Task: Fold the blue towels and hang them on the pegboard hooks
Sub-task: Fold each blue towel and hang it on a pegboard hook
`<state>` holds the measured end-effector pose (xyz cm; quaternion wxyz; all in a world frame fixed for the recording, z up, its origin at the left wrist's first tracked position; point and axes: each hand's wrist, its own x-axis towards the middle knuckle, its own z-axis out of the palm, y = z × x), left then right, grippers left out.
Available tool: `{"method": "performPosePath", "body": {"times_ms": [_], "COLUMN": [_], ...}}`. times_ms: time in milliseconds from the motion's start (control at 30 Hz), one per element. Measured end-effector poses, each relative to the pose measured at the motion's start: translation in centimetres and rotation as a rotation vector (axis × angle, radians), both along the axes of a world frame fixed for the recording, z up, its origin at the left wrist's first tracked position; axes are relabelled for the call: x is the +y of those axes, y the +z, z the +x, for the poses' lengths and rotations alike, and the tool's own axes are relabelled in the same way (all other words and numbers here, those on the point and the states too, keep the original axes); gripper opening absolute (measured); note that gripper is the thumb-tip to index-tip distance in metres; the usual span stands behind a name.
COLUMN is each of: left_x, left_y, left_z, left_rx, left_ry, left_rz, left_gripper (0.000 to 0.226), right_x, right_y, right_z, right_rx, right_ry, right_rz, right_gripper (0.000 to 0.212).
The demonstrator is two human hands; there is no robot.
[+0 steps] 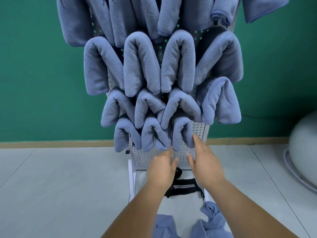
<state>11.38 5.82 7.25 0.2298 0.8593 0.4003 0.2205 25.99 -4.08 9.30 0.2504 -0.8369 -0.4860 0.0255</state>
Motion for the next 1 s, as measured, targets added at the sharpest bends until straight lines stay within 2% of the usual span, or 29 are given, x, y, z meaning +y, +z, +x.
{"method": "performPosePath", "body": {"times_ms": [100,200,600,733,867,1000], "left_x": [-1.2,-3.1,-10.6,-13.0,-14.9,-15.1], "left_y": [-1.1,-2.1,-10.2,-12.7,-14.9,-15.9], "left_z": [-2.2,-4.6,-12.7,-13.7,-15.1,-15.5], "left_rx": [0.084,0.093,0.365,0.383,0.409,0.437], "left_ry": [-0.027,-0.064,-0.139,-0.118,-0.123,-0.126], "left_rz": [-0.077,-0.174,-0.327,-0.406,-0.484,-0.477], "left_gripper": [0.052,0.059,0.059,0.052,0.056,0.053], "right_x": [-2.3,-4.5,-15.2,-17.5,-19.4,-19.3], "right_y": [-0.6,-1.3,-10.9,-13.8,-17.3,-18.8], "right_z": [-0.9,-1.8,-6.1,-7.3,-8.0,-8.2], "right_rx": [-0.047,-0.064,0.176,0.222,0.307,0.366], "right_ry": [0.058,0.124,0.232,0.217,0.139,0.108], "right_rz": [-0.09,-0.168,-0.696,-0.767,-0.876,-0.832], "right_gripper": [0.08,0.073,0.062,0.056,0.066,0.069]}}
